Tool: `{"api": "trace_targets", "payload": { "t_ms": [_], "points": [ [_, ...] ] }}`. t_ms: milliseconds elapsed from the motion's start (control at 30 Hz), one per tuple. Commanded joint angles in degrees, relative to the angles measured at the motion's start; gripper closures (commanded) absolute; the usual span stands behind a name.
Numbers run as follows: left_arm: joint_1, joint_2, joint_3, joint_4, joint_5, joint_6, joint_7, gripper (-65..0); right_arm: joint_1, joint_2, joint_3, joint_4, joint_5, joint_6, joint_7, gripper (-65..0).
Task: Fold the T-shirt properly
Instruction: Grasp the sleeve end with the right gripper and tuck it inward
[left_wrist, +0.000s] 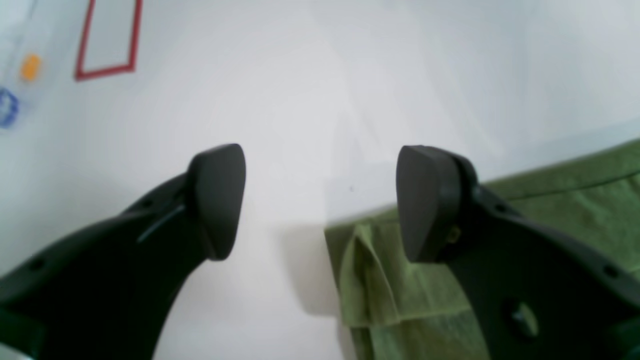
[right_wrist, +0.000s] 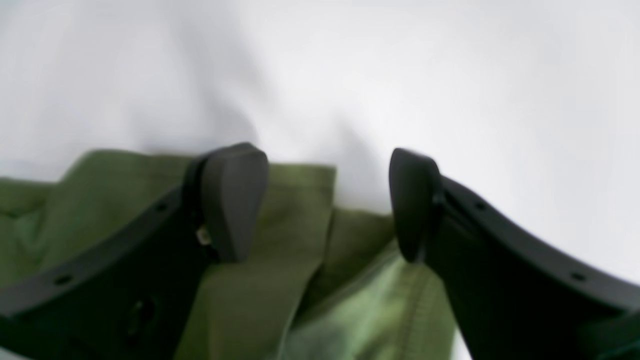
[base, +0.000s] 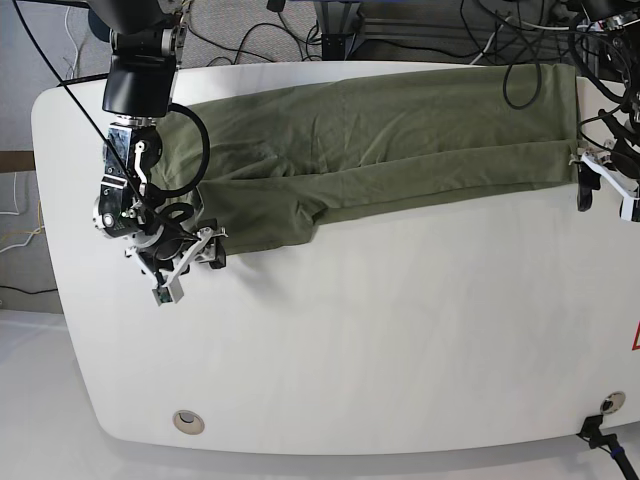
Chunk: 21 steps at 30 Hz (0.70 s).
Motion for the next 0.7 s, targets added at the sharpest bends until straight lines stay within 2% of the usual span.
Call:
{"api": "trace_targets", "payload": {
  "t_ms": [0, 167, 233, 333, 533, 600, 667],
  "points": [
    [-0.5, -1.4, -0.6, 1.0, -0.5, 0.2, -1.3, -44.1, 1.6, 0.4, 0.0, -2.5, 0.9, 0.5, 3.4, -40.0],
    [-0.5, -1.4, -0.6, 0.8, -0.5, 0.2, -1.3, -44.1, 0.9, 0.1, 0.0, -6.0, 0.9, 0.6, 5.0, -40.0],
    [-0.5, -1.4, -0.6, 0.8, -0.5, 0.2, -1.3, -44.1, 0.0, -0.1, 0.0, -6.0, 0.9, 1.9, 5.0, -39.4],
    [-0.5, -1.4, -0.6, 0.7, -0.4, 0.2, -1.3, -44.1, -0.5, -1.9, -0.1, -6.0, 0.8, 3.8, 4.9, -35.2],
    [-0.5, -0.7, -0.5, 0.7, -0.4, 0.2, -1.3, -44.1, -0.7, -2.9, -0.1, -6.1, 0.9, 4.0, 4.9, -26.0],
    [-0.5, -0.7, -0.5, 0.7, -0.4, 0.2, -1.3, -44.1, -0.6, -3.1, -0.1, -6.0, 0.9, 4.0, 4.9, -18.1],
    [-0.5, -0.7, -0.5, 0.7, -0.4, 0.2, -1.3, -44.1, -0.5, -3.2, -0.1, -5.6, 1.2, 4.1, 4.9, -3.9]
  ]
}}
